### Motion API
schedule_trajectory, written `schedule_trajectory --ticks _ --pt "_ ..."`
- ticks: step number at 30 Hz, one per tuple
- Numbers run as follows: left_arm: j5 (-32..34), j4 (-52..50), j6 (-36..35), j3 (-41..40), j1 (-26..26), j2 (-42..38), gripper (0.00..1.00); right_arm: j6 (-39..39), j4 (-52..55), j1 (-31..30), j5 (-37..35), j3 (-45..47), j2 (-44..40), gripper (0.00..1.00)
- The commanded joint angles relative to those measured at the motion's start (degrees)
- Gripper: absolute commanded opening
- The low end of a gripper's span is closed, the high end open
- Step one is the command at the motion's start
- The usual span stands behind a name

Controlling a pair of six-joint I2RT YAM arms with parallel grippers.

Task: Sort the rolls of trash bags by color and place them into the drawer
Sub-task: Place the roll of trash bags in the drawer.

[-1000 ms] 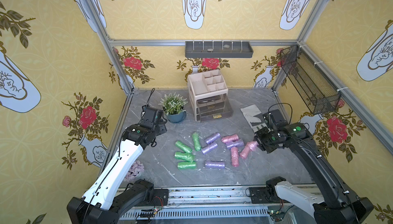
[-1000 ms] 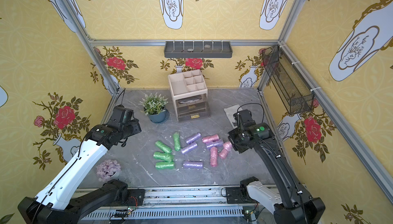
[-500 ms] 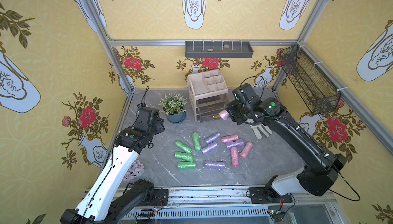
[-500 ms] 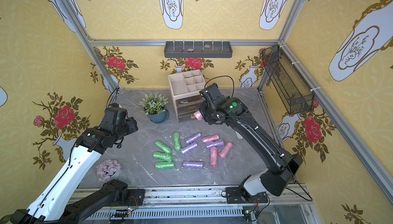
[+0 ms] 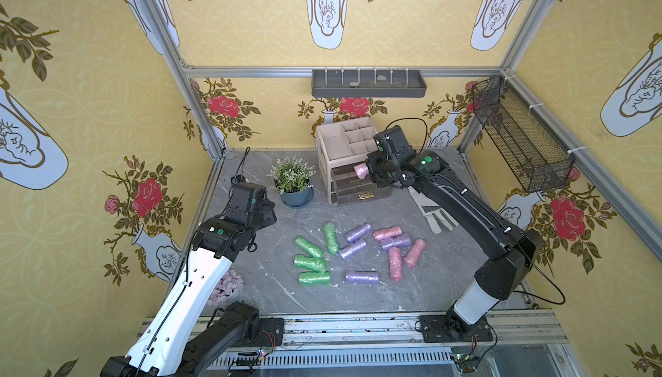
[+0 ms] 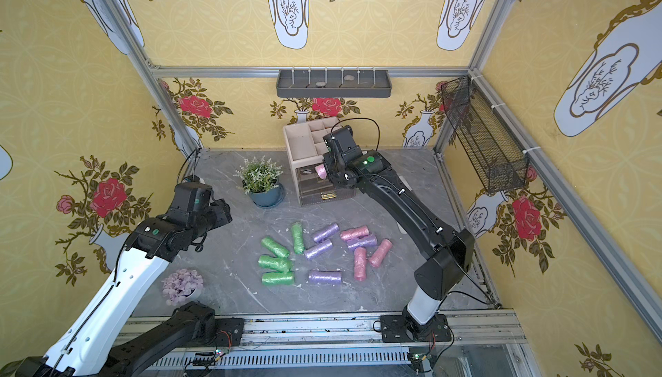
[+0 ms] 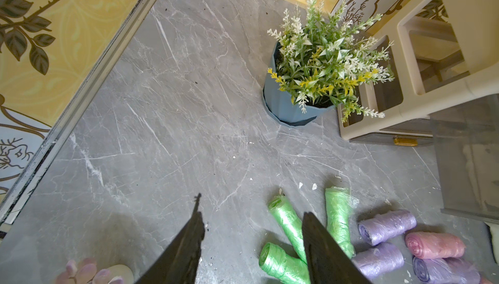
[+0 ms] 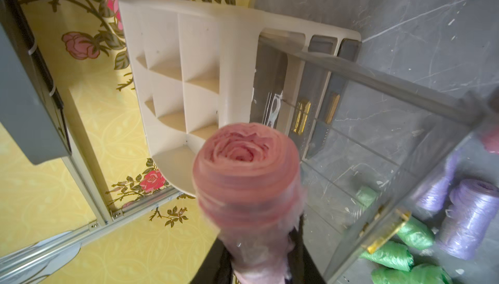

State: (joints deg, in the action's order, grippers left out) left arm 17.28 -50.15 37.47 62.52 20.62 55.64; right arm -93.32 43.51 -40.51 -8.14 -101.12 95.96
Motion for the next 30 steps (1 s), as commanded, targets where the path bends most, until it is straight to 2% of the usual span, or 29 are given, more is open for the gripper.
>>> schedule_trajectory --ticks 1,10,30 --pt "-0.8 -0.1 -0.4 -0.3 -0.1 0.2 0.60 -0.7 -5.6 1.5 4.9 1.9 0.5 0.30" --pt "-0.3 -0.8 -0.5 0.6 -0.1 0.9 0.60 0.6 -9.7 3.5 11.2 2.3 3.6 0.30" --pt "0.5 -1.3 -1.1 1.8 -0.1 2.9 0.60 1.1 -12.7 6.3 15.3 2.7 8.2 0.35"
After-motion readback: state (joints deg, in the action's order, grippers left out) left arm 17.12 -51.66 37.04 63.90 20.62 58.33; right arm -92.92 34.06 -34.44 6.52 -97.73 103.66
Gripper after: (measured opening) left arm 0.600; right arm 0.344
